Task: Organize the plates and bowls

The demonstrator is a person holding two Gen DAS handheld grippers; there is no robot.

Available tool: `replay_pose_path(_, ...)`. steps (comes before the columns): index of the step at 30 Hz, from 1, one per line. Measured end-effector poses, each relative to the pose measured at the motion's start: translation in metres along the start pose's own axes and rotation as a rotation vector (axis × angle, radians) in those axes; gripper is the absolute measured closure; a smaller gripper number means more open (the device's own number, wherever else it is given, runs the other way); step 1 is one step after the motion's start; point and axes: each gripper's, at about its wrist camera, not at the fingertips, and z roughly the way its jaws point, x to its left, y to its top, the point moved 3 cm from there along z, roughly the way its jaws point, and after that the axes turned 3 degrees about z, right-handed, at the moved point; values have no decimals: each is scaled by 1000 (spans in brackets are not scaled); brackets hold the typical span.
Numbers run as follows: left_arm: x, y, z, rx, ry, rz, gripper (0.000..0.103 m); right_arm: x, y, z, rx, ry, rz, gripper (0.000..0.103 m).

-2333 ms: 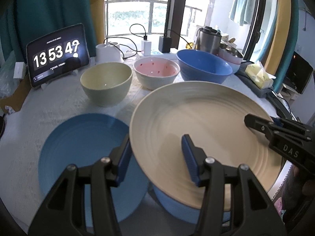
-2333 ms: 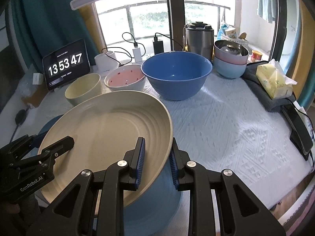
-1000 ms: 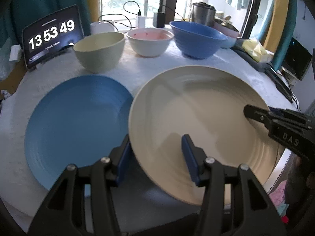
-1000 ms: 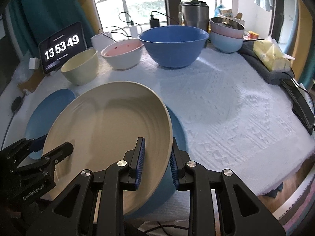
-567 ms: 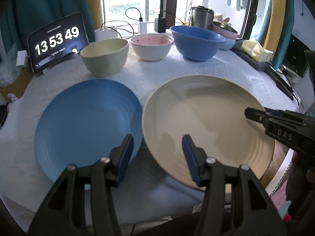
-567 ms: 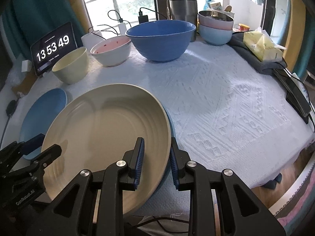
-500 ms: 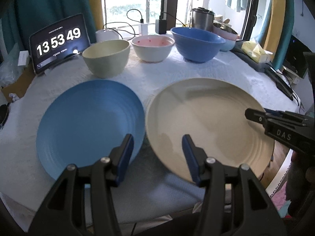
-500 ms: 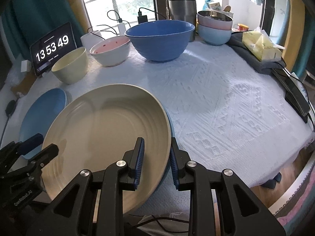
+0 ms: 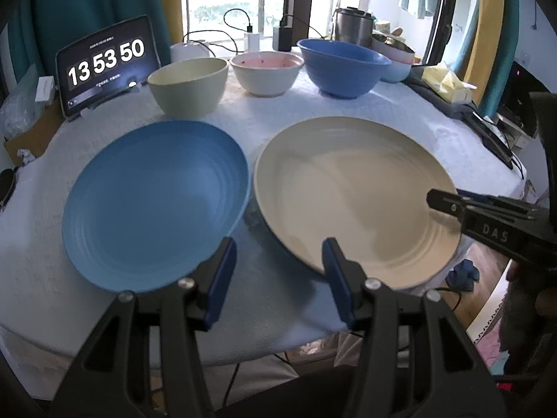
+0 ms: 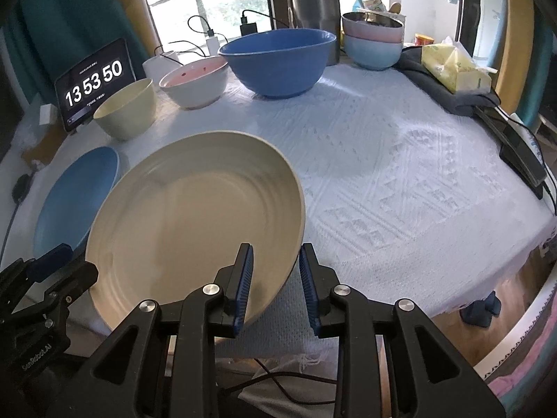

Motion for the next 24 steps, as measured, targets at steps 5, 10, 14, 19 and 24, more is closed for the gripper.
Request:
replay_pose_path(5,0,1,2,26,-10,-19,50,-1,-1,4,9,8,1,74)
replay_pose_path(10,1,0,8,53,-50,-58,50,-5,2,10,8,24,17,69)
replay_pose_path(14,1,0,16,71,-68,-97,48,-4,4,13,3,45,13,69)
replay_pose_path(19,2,1,26,101,-98,-134,46,-5,6,15,-2,74,14,69)
replay_pose_path(24,-4,3,33,106,-114,-121,47,-7,6,16,-5,94,8,68)
